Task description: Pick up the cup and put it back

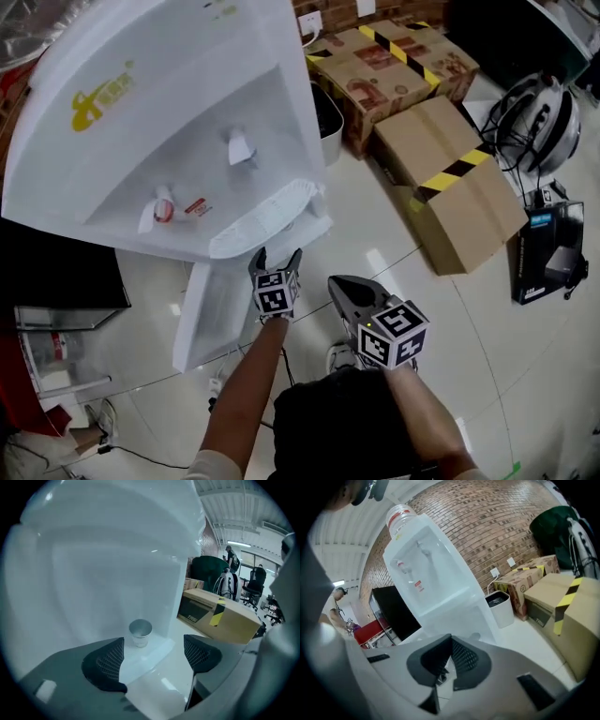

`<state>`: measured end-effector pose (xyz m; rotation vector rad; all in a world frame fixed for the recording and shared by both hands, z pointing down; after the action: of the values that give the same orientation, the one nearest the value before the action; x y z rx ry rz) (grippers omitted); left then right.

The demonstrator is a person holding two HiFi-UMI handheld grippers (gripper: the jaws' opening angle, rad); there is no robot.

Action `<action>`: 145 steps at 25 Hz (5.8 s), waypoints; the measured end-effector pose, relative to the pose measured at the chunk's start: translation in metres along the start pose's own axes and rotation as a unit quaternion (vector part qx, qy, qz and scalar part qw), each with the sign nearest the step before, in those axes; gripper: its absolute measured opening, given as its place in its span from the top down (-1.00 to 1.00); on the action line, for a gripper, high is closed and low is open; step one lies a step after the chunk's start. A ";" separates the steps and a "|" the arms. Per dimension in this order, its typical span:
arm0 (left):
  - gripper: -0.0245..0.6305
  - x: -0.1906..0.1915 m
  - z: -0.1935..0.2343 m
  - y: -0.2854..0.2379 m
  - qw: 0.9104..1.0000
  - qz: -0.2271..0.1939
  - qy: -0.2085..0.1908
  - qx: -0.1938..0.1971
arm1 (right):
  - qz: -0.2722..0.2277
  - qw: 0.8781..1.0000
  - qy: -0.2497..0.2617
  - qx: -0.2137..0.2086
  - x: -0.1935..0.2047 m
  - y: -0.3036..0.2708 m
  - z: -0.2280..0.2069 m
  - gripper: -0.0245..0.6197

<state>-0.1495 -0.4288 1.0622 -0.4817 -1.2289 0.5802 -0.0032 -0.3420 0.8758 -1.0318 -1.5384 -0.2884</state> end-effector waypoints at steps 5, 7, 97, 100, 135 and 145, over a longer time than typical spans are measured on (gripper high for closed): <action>-0.45 0.008 0.016 -0.065 1.000 -0.012 0.009 -0.013 | -0.011 1.000 -0.017 -0.015 0.023 -0.032 -0.009 0.89; -0.46 0.008 0.018 -0.082 1.000 -0.018 0.011 -0.014 | -0.012 0.999 -0.028 -0.021 0.031 -0.039 -0.010 0.89; -0.09 -0.163 -0.208 0.790 0.989 -0.074 0.012 0.130 | -0.002 0.996 0.031 0.085 -0.289 0.455 0.398 0.89; -0.09 -0.162 -0.209 0.795 0.988 -0.077 0.009 0.133 | -0.009 0.996 0.032 0.087 -0.292 0.459 0.402 0.89; -0.08 -0.177 -0.205 0.791 0.990 -0.088 0.000 0.108 | -0.026 0.997 0.028 0.071 -0.308 0.446 0.400 0.89; -0.08 -0.181 -0.209 0.787 0.990 -0.091 0.006 0.106 | -0.024 0.997 0.033 0.066 -0.311 0.444 0.394 0.89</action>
<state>-0.1076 0.0467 0.3778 -0.1917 -1.1707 0.5428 0.0275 0.0483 0.3314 -0.8742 -1.5040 -0.2487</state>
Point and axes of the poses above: the fingertips, and each gripper's own axes: y backward along the fingers, z to its left, x out of its underside, the point moved 1 cm from there along y, backward along the fingers, and after that the axes turned 15 degrees about y, right-handed, at the moved point
